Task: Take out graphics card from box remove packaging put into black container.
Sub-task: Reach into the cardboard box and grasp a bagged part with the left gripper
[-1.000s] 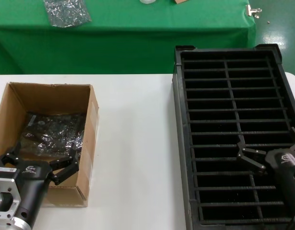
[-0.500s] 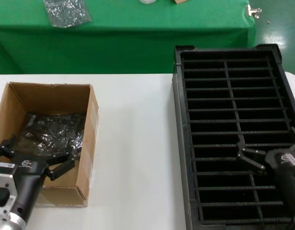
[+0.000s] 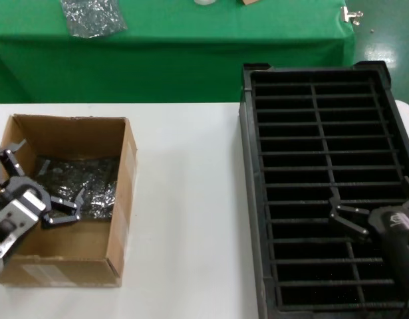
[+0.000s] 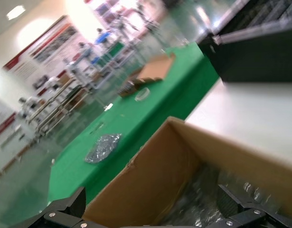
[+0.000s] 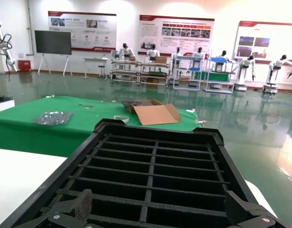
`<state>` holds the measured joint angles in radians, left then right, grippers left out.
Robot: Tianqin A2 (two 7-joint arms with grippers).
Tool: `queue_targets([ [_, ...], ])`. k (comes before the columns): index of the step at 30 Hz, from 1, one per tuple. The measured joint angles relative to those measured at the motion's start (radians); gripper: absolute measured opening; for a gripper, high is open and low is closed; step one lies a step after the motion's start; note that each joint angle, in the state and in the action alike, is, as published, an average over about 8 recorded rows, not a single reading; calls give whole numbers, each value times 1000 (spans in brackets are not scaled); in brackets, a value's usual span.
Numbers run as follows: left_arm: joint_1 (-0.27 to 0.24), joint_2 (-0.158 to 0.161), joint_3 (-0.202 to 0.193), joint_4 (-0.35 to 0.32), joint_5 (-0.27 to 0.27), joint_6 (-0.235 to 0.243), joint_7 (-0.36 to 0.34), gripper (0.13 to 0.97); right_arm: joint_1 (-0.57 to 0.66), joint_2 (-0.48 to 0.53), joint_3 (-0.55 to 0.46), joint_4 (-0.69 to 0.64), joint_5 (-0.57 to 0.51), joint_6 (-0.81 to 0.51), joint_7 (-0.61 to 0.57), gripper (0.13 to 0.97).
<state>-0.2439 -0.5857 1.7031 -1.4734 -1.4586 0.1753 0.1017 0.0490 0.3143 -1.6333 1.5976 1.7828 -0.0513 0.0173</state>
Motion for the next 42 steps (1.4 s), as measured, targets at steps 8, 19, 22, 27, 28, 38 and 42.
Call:
queue_targets([
  [8, -252, -30, 124, 256, 84, 100, 229, 966, 0, 0, 0, 0, 0, 0, 0, 966],
  [19, -480, 12, 292, 554, 175, 236, 479, 966, 0, 0, 0, 0, 0, 0, 0, 966],
  [22, -510, 30, 310, 612, 177, 252, 527, 966, 0, 0, 0, 0, 0, 0, 0, 966],
  [27, -560, 80, 305, 733, 128, 238, 671, 966, 0, 0, 0, 0, 0, 0, 0, 966],
  [28, -571, 91, 299, 759, 113, 233, 707, 966, 0, 0, 0, 0, 0, 0, 0, 966],
  [38, -673, 195, 167, 1012, -62, 204, 1150, 956, 0, 0, 0, 0, 0, 0, 0, 966],
  [42, -703, 224, 98, 1086, -126, 213, 1317, 936, 0, 0, 0, 0, 0, 0, 0, 966],
])
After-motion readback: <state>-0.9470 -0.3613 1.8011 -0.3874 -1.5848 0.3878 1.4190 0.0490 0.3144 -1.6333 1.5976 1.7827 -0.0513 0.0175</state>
